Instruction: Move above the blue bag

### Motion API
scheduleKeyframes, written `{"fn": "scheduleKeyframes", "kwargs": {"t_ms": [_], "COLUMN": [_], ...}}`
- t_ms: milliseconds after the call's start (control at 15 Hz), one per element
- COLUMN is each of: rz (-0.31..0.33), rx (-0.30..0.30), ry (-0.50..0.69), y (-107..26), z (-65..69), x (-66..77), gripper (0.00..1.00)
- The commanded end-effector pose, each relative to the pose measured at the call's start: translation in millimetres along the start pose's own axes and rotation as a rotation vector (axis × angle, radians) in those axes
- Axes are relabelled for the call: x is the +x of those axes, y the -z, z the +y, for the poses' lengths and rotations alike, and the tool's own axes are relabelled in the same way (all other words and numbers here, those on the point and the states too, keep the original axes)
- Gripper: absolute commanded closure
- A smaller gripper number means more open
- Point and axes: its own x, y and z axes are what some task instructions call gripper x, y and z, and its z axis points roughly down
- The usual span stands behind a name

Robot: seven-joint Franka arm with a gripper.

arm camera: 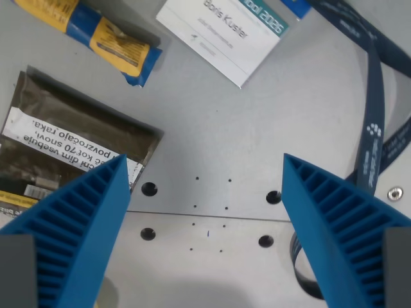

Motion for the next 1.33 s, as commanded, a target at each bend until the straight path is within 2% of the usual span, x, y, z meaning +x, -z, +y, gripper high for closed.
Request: {"fn": "scheduleKeyframes", "kwargs": {"t_ms": [67, 867, 1333], "rz": [0.048, 0.076, 0.065], "rx": [0.024, 0.042, 0.039], "ry": [0.238, 0.639, 0.869], "y": [-12.2, -69.3, -102.1], "z": [-9.8, -49.7, -73.8], "x": [4.1, 22.1, 36.7], "gripper": [0.00, 0.00, 0.00]}}
